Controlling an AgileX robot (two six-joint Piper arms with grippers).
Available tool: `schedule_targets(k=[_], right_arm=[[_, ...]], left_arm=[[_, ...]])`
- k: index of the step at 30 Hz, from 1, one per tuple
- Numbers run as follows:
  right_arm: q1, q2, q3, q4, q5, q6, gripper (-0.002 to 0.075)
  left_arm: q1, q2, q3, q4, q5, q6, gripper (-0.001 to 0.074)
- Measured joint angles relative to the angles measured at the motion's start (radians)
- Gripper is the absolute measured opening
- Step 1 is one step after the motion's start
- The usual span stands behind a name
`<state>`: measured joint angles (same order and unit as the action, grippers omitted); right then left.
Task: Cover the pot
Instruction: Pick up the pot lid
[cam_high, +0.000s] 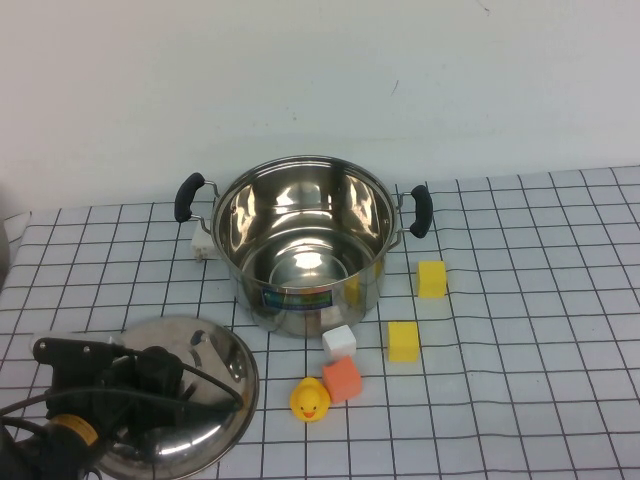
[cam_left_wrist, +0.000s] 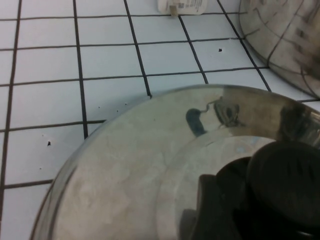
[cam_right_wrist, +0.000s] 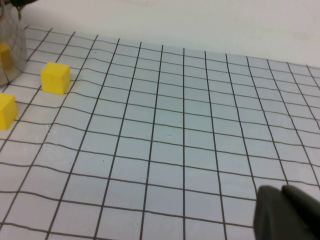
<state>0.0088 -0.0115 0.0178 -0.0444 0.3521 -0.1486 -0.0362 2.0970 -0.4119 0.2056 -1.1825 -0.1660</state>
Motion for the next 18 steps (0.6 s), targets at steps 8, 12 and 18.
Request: schedule_targets(k=[8,12,18], right_arm=[[0.0,0.0,0.0,0.0,0.0,0.0,0.0009],[0.0,0.0,0.0,0.0,0.0,0.0,0.0009],[0.0,0.0,0.0,0.0,0.0,0.0,0.0009]], left_arm=[[-0.002,-0.072,0.057,-0.124,0.03,-0.002,0.0331],[-0.002,-0.167,0.084,-0.19,0.055,-0.018,0.0331],[-0.002,-0.309,0.097,-0.194,0.055,-0.028,0.0331]])
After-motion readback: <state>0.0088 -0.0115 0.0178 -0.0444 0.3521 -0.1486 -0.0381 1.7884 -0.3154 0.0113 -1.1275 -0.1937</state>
